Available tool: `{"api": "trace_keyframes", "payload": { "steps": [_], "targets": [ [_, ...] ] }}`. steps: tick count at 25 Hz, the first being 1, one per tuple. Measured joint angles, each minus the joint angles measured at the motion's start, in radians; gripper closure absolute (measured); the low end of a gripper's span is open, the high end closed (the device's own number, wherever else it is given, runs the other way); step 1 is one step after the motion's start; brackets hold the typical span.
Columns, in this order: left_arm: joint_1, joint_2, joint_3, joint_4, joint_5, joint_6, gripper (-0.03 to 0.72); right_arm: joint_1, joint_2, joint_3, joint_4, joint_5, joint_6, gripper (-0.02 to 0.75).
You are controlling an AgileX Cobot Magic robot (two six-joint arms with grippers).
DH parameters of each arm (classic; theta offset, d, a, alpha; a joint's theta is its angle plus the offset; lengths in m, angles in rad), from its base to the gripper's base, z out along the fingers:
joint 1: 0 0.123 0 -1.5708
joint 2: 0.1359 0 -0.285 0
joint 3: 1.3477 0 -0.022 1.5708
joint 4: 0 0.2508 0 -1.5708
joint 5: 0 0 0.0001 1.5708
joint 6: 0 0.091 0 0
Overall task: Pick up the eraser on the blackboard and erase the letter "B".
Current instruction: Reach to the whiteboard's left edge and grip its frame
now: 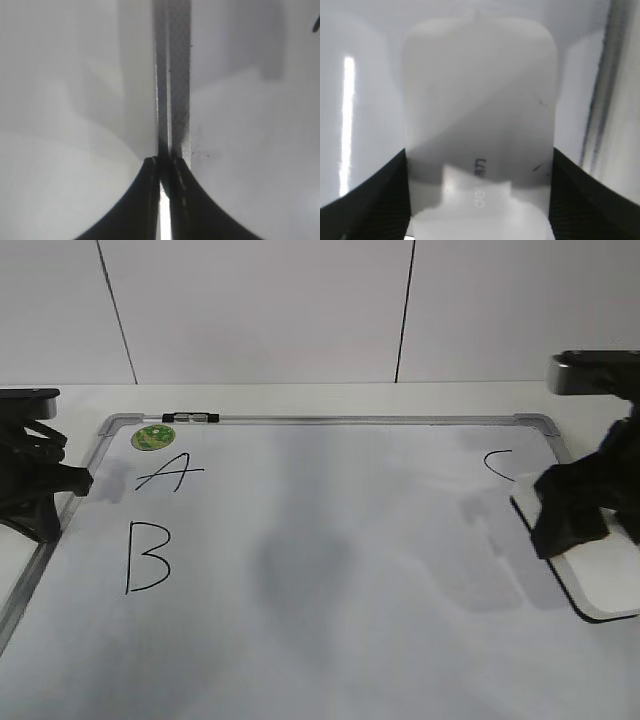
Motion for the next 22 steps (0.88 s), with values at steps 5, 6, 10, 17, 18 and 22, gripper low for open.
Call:
{"api": "trace_keyframes", "payload": {
  "steps": [5,6,10,17,18,22],
  "targets": [
    [0.0,0.0,-0.004,0.0,0.041,-0.009,0.673,0.164,0.145,-0.142,0.002,0.033,0.022,0.181],
    [0.0,0.0,-0.004,0.0,0.046,-0.009,0.673,0.197,0.175,-0.174,0.002,0.041,0.025,0.181],
    [0.0,0.0,-0.004,0.0,0.05,-0.011,0.673,0.302,0.323,-0.349,0.002,0.081,0.027,0.181],
    [0.0,0.0,-0.004,-0.01,0.063,-0.011,0.673,0.408,0.589,-0.698,0.003,0.183,0.027,0.181],
    [0.0,0.0,-0.004,-0.011,0.065,-0.011,0.672,0.419,0.616,-0.737,0.003,0.185,0.027,0.181],
    [0.0,0.0,-0.004,-0.021,0.069,-0.011,0.671,0.472,0.721,-0.879,0.006,0.194,0.029,0.181]
  ]
}}
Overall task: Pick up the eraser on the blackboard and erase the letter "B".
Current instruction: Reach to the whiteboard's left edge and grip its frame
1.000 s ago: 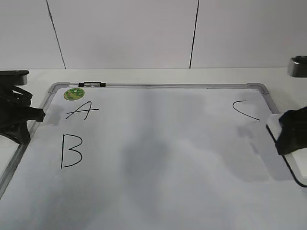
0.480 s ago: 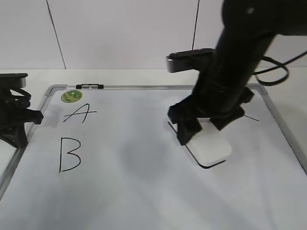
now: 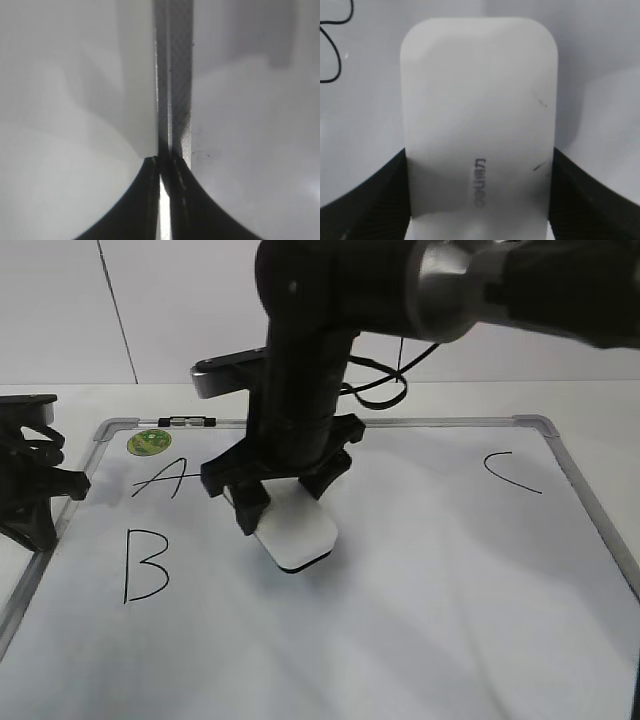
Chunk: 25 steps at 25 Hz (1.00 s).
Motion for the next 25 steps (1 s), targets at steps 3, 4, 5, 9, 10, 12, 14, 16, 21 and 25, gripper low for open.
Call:
{"api": "trace_keyframes", "payload": {
  "steps": [3,4,5,9,10,12,14,16,21,25],
  "targets": [
    [0.0,0.0,0.0,0.0,0.002,0.0,0.671,0.035,0.054,-0.055,0.019,0.004,0.0,0.181],
    [0.0,0.0,0.0,0.0,0.002,0.0,0.671,0.045,0.069,-0.063,0.027,0.004,0.0,0.181],
    [0.0,0.0,0.0,0.0,0.002,0.0,0.671,0.058,0.086,-0.073,0.035,0.006,0.0,0.181],
    [0.0,0.0,0.0,-0.002,0.004,0.0,0.671,0.096,0.148,-0.117,0.044,0.008,0.0,0.181],
    [0.0,0.0,0.0,-0.002,0.004,0.0,0.671,0.105,0.165,-0.129,0.045,0.008,0.0,0.181],
    [0.0,0.0,0.0,-0.004,0.006,0.0,0.671,0.12,0.186,-0.152,0.045,0.01,0.0,0.181],
    [0.0,0.0,0.0,-0.004,0.006,0.0,0.671,0.131,0.2,-0.174,0.042,0.013,0.0,0.181],
    [0.0,0.0,0.0,-0.004,0.008,0.0,0.67,0.139,0.213,-0.193,0.036,0.026,0.0,0.181],
    [0.0,0.0,0.0,-0.004,0.008,0.0,0.669,0.159,0.226,-0.214,0.007,0.039,0.002,0.181],
    [0.0,0.0,0.0,-0.002,0.014,0.0,0.669,0.185,0.227,-0.214,-0.012,0.037,0.002,0.181]
  ]
}}
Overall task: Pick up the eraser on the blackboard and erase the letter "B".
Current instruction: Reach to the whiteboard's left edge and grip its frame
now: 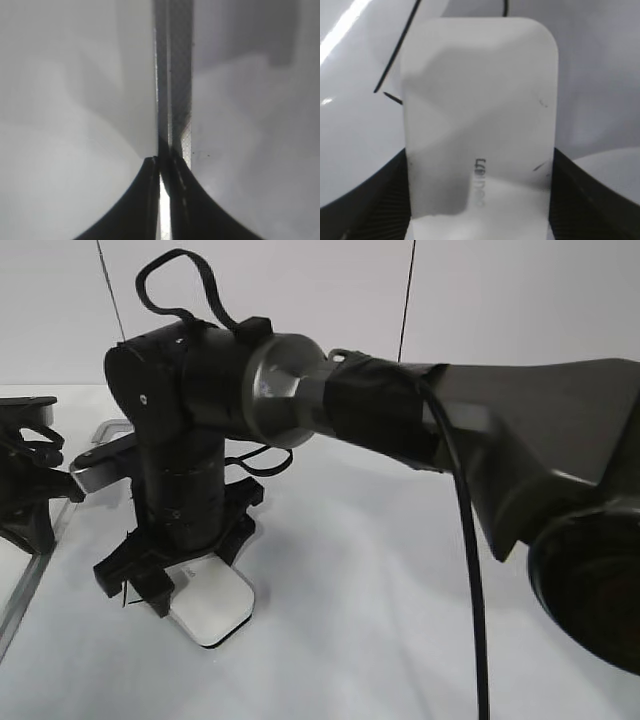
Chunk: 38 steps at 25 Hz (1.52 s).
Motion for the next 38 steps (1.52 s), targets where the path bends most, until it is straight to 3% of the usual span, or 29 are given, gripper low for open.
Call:
{"api": "trace_keyframes", "payload": {
  "steps": [7,28,38],
  "targets": [
    [0.0,0.0,0.0,0.0,0.008,0.0,0.667,0.061,0.002,0.0,-0.011,0.0,-0.008,0.181],
    [0.002,0.008,-0.02,-0.002,0.039,0.0,0.664,0.14,0.004,-0.001,-0.024,-0.002,-0.016,0.182],
    [0.002,0.01,-0.029,-0.006,0.043,0.0,0.663,0.115,0.01,-0.009,-0.034,0.0,0.027,0.183]
  ]
}}
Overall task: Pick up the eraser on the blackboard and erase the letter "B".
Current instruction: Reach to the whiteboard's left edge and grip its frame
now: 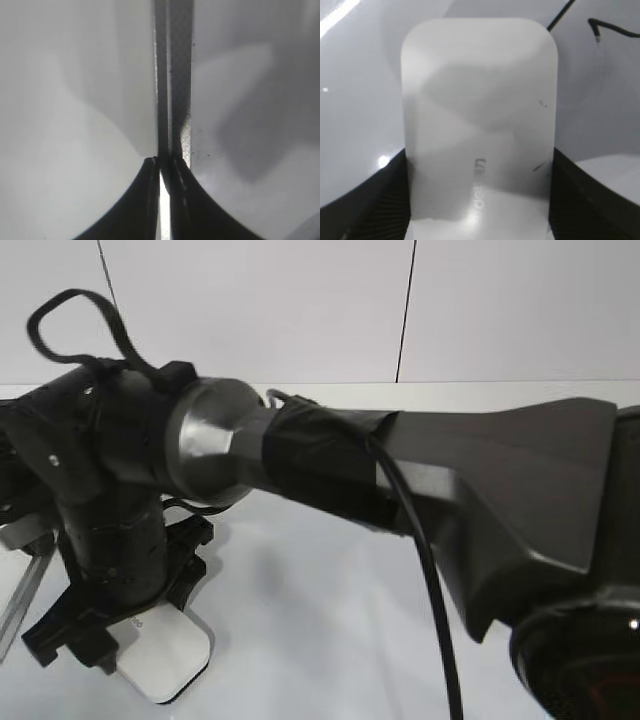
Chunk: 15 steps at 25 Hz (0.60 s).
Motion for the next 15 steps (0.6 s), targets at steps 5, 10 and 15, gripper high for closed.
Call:
{"api": "trace_keyframes", "payload": {
  "steps": [5,10,15],
  "targets": [
    [0.0,0.002,0.001,-0.008,-0.004,0.0,0.663,-0.053,0.0,0.0,0.01,-0.007,0.015,0.183],
    [0.0,0.002,0.001,-0.012,-0.006,0.0,0.663,-0.087,0.0,-0.002,0.006,-0.008,0.016,0.183],
    [0.0,0.002,0.001,-0.016,-0.008,0.0,0.663,-0.123,0.0,-0.002,0.006,-0.008,0.029,0.183]
  ]
}}
